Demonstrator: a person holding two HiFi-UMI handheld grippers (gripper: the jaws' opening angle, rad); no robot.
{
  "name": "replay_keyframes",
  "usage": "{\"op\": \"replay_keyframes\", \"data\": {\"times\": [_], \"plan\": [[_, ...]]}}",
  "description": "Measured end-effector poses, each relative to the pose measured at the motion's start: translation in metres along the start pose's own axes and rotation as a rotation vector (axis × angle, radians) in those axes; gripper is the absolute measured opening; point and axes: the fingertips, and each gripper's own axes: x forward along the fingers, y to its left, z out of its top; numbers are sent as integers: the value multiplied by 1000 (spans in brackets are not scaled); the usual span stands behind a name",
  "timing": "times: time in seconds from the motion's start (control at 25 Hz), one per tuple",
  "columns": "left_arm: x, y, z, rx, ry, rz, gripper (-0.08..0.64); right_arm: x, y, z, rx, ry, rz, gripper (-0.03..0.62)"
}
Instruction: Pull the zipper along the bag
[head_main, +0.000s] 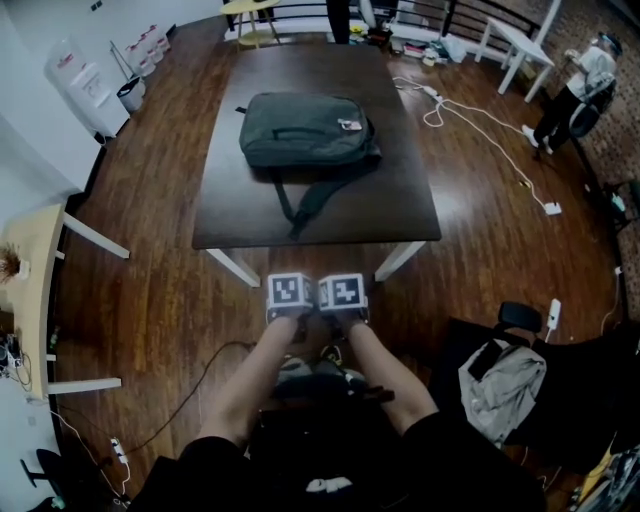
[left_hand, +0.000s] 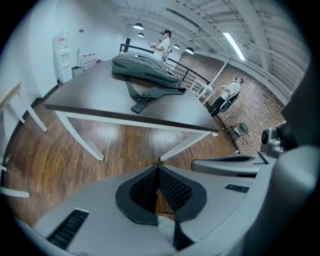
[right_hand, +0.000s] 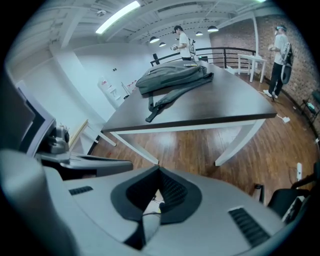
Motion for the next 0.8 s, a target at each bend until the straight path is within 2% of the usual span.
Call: {"op": "replay_keyframes", "data": {"times": [0.12, 0.4, 0.44, 0.52, 0.56, 0.68, 0.8], "plan": [[1, -1, 6, 3, -15, -12, -2, -2, 6, -4, 11, 43, 7, 15], [9, 15, 24, 36, -5, -3, -2, 10, 10, 18, 22, 18, -4, 15], [9, 18, 34, 57, -29, 5, -2, 11, 11, 21, 29, 18, -2, 15], [8, 27, 71, 136, -144, 45, -2, 14, 12, 29, 40, 18, -1, 15], [10, 29, 77, 143, -146, 45, -2, 15, 12, 33, 46, 19, -4, 15], [14, 26, 57, 68, 20, -16, -2, 19, 12, 47, 68, 18, -16, 15], [14, 28, 75, 75, 23, -52, -2, 22, 14, 76, 65, -38, -27, 15]]}}
